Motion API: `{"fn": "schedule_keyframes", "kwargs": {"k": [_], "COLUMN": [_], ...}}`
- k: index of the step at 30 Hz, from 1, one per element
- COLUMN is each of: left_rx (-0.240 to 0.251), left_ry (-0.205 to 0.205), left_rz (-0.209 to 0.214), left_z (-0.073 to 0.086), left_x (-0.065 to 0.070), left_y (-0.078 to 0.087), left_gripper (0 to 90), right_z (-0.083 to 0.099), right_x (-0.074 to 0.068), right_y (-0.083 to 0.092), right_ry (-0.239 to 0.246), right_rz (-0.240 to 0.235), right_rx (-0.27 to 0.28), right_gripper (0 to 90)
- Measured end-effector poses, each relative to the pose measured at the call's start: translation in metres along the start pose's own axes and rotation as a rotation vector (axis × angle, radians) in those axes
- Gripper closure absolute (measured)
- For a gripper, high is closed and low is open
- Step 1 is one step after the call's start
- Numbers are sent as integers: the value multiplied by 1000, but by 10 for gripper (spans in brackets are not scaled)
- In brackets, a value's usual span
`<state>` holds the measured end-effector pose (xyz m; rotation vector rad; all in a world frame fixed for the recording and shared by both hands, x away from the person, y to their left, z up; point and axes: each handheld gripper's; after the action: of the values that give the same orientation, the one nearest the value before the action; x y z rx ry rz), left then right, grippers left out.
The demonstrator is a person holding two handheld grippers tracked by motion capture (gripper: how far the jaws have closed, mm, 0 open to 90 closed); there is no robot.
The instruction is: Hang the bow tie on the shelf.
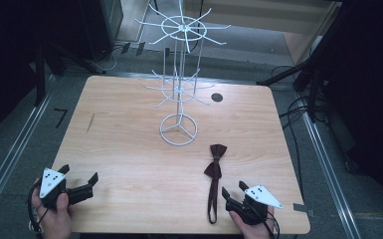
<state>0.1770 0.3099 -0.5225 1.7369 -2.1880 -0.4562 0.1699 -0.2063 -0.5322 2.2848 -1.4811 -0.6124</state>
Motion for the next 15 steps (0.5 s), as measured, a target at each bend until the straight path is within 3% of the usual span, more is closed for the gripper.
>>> {"fn": "schedule_keyframes", "kwargs": {"k": [15], "left_rx": [0], "left_ry": [1], "left_rz": [0], "left_z": [0], "left_x": [0], "left_y": [0], "left_gripper": [0], "right_z": [3], "right_x": [-11], "right_y": [-6], "right_ry": [-18], "right_rz": [-32], "right_rx": [-61], "right_gripper": [429]}}
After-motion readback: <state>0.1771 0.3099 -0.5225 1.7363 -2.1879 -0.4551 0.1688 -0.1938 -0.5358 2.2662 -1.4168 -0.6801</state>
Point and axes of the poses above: each handheld gripper's, and its own axes: y roughly backward along the jaws, z roughly out of its underside, x roughly to its right, and after that the axes turned 1 degree about -y, right-handed
